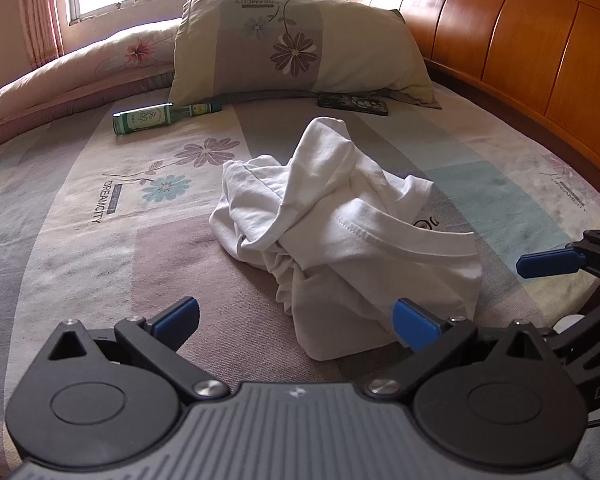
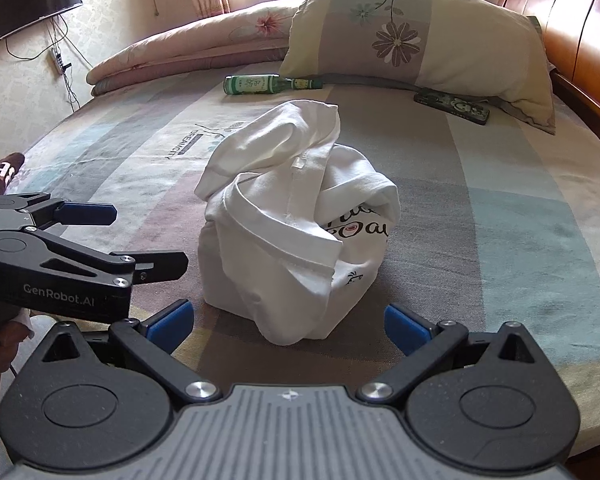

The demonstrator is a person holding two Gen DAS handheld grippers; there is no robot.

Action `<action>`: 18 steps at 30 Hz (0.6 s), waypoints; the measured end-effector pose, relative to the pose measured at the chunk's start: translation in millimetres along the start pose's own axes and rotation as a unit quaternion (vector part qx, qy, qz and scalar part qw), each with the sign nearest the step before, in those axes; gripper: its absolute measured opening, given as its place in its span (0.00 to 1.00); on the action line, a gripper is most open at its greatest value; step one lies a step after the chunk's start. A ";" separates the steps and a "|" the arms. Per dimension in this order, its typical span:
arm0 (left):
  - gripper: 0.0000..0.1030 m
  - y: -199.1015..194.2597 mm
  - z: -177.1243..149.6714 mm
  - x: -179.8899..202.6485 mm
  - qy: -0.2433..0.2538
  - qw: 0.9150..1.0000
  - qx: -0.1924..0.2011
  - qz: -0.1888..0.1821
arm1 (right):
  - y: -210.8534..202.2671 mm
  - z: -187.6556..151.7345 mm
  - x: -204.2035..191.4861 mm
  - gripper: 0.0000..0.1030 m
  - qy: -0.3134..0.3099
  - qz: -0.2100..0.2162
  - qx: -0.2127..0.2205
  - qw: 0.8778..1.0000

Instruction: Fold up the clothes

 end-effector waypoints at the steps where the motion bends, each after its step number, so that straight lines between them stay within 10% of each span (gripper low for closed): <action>1: 0.99 0.4 0.9 -1.7 0.001 1.000 -0.001 0.002 | -0.3 -0.3 1.2 1.00 0.001 0.000 0.000 1.000; 18: 0.99 1.8 19.9 -32.9 0.088 0.993 -0.028 0.070 | 4.1 -11.1 2.5 1.00 -0.013 0.003 -0.019 1.000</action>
Point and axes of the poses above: each gripper's, at about its wrist camera, not at the fingertips, and y roughly the way its jaws point, x to its right, z to its top, the point moved 9 cm from there along y, roughly the way its jaws point, and after that the axes turned 13 degrees about -z, right-handed, at the moved point
